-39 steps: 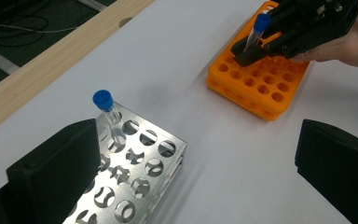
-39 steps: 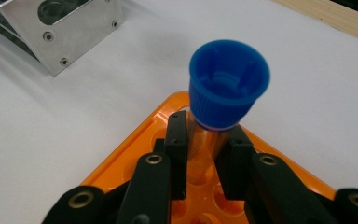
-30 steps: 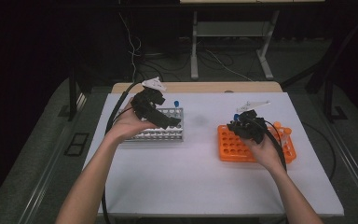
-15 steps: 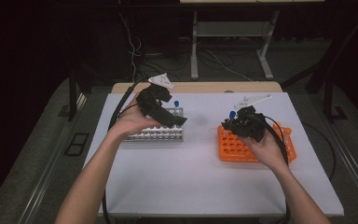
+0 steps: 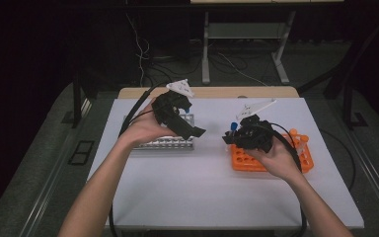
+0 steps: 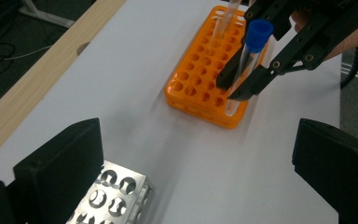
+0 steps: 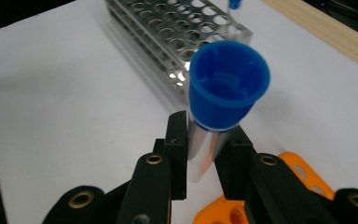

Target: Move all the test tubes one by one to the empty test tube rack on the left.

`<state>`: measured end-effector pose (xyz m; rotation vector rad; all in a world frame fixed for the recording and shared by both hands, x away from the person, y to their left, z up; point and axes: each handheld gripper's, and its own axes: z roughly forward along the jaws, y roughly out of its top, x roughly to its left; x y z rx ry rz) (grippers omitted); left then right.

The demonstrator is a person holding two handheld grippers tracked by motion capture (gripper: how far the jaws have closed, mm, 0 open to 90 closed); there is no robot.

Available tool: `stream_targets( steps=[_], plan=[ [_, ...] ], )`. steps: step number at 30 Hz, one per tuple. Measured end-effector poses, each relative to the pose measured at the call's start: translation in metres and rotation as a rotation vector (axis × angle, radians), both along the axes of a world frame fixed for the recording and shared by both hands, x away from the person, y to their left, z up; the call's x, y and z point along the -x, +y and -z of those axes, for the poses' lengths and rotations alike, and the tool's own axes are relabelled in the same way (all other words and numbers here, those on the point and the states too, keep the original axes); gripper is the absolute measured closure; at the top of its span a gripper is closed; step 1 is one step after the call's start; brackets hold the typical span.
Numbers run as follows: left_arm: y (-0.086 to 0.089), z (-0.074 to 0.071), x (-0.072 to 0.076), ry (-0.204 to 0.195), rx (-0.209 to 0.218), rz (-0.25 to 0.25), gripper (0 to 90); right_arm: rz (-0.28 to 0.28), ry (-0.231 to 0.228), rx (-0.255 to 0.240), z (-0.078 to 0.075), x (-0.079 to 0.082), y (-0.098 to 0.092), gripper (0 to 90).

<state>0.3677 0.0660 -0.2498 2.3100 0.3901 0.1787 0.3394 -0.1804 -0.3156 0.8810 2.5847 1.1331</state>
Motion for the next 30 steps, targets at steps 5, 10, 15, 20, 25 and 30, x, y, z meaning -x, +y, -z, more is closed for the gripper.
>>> stream_targets(
  steps=[5,10,15,20,25,30],
  plan=[
    [-0.008,-0.002,0.005,-0.005,-0.015,0.040,2.5,-0.065,0.007,0.008,-0.002,0.004,0.010,75.7],
    [-0.015,0.000,0.010,0.002,-0.037,0.087,5.6,-0.136,0.023,0.022,0.000,0.010,0.021,75.7],
    [-0.022,0.004,0.015,-0.007,-0.072,0.143,12.1,-0.188,0.037,0.031,0.002,0.013,0.031,75.7],
    [-0.024,0.007,0.018,-0.001,-0.093,0.202,23.7,-0.221,0.053,0.034,0.003,0.016,0.038,75.7],
    [-0.026,0.008,0.019,0.033,-0.092,0.259,38.8,-0.246,0.063,0.042,0.005,0.019,0.044,75.7],
    [-0.029,0.013,0.016,0.078,-0.110,0.305,50.3,-0.265,0.068,0.044,0.007,0.021,0.051,75.7]
  ],
)
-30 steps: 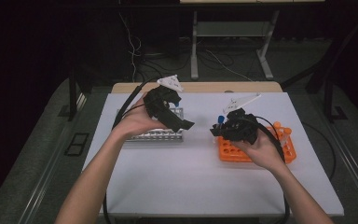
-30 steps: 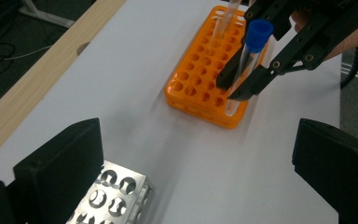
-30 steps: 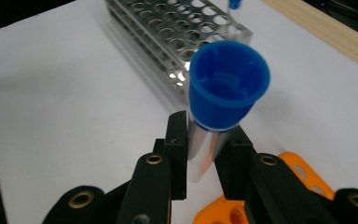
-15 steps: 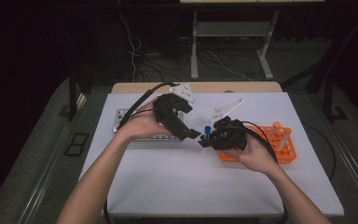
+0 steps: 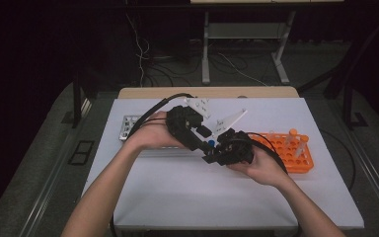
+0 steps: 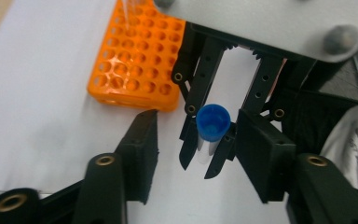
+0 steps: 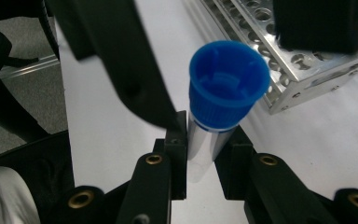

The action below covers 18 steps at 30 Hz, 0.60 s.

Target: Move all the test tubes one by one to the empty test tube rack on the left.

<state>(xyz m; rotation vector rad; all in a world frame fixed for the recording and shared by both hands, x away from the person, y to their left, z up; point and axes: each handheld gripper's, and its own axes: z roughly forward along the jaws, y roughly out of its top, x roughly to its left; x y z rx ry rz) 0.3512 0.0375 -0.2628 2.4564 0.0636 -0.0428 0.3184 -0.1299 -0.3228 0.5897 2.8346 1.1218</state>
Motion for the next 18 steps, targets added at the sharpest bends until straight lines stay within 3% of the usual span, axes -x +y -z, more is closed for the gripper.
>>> stream_targets(
  steps=[10,16,18],
  plan=[
    [-0.0030,0.0054,-0.0019,0.059,-0.022,0.044,73.0,-0.011,0.001,0.006,0.0020,0.0011,0.0049,75.6],
    [-0.0022,0.0051,-0.0018,0.060,-0.021,0.047,74.3,-0.008,0.000,-0.005,0.0030,0.0017,0.0051,75.2],
    [-0.0010,0.0041,-0.0024,0.042,-0.029,0.042,74.5,0.004,-0.001,-0.016,0.0028,0.0013,0.0036,67.0]
  ],
)
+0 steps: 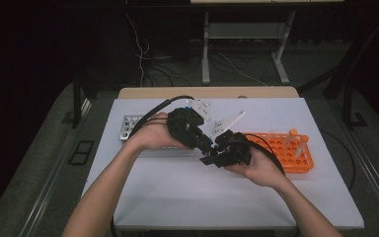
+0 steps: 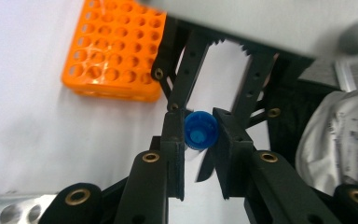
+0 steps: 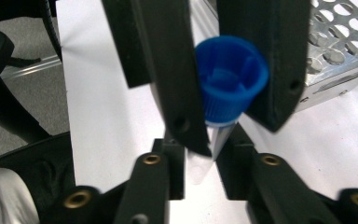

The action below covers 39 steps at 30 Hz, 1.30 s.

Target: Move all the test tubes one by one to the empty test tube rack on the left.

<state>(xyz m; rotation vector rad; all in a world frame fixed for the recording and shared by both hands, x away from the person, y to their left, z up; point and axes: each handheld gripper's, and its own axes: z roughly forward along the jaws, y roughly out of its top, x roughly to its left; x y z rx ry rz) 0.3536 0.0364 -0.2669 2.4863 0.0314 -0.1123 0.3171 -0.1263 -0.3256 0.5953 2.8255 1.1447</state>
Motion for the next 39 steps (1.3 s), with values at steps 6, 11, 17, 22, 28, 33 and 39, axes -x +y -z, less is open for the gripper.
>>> stream_targets(
  steps=[6,11,17,22,28,33,39],
  plan=[
    [0.012,-0.005,-0.006,-0.009,0.018,-0.050,74.5,0.026,-0.022,-0.022,0.000,0.001,-0.007,57.7],
    [0.023,-0.010,-0.011,-0.023,0.032,-0.094,74.5,0.079,-0.035,-0.049,0.001,0.001,-0.017,42.6],
    [0.035,-0.017,-0.018,-0.048,0.045,-0.146,74.5,0.158,-0.033,-0.059,0.002,0.000,-0.029,10.7],
    [0.045,-0.023,-0.023,-0.060,0.052,-0.187,74.5,0.195,-0.007,-0.088,0.003,0.000,-0.044,0.1],
    [0.056,-0.031,-0.030,-0.075,0.059,-0.235,74.6,0.213,0.003,-0.106,0.007,0.004,-0.060,0.1],
    [0.064,-0.040,-0.036,-0.093,0.061,-0.270,74.5,0.216,0.014,-0.104,0.012,0.007,-0.068,0.1],
    [0.073,-0.050,-0.045,-0.110,0.047,-0.312,74.6,0.225,0.026,-0.112,0.017,0.010,-0.076,0.2]
  ],
)
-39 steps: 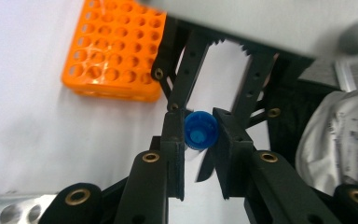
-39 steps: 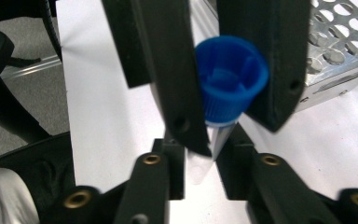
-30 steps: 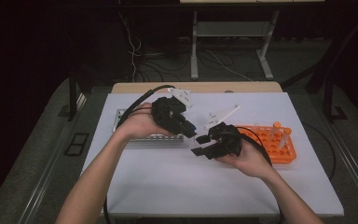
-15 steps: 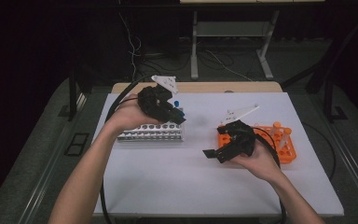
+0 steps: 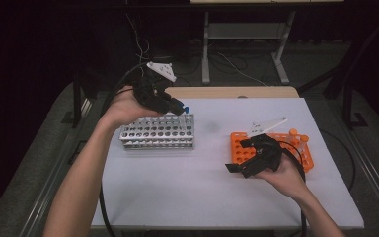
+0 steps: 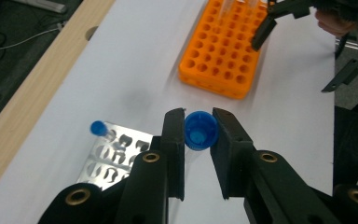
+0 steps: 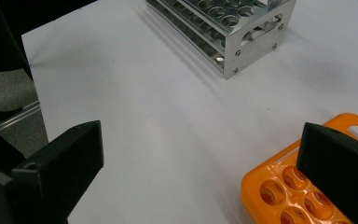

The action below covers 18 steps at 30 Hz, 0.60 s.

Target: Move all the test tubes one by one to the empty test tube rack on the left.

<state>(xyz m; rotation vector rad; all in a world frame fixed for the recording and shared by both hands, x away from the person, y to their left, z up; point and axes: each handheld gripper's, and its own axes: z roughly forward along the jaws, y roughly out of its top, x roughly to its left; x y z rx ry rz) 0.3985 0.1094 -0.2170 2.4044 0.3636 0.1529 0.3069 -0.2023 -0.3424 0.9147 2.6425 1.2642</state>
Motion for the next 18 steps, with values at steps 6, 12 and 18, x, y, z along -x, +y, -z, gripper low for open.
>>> stream_targets(
  steps=[6,12,18],
  plan=[
    [0.008,-0.002,-0.012,-0.013,-0.021,-0.048,74.6,0.007,0.000,-0.005,0.003,0.003,-0.007,0.2],
    [0.013,0.001,-0.028,-0.009,-0.024,-0.098,74.6,0.018,0.003,-0.011,0.007,0.005,-0.012,0.2],
    [0.017,0.007,-0.046,0.001,-0.012,-0.144,74.6,0.027,0.012,-0.017,0.012,0.006,-0.017,0.2]
  ],
)
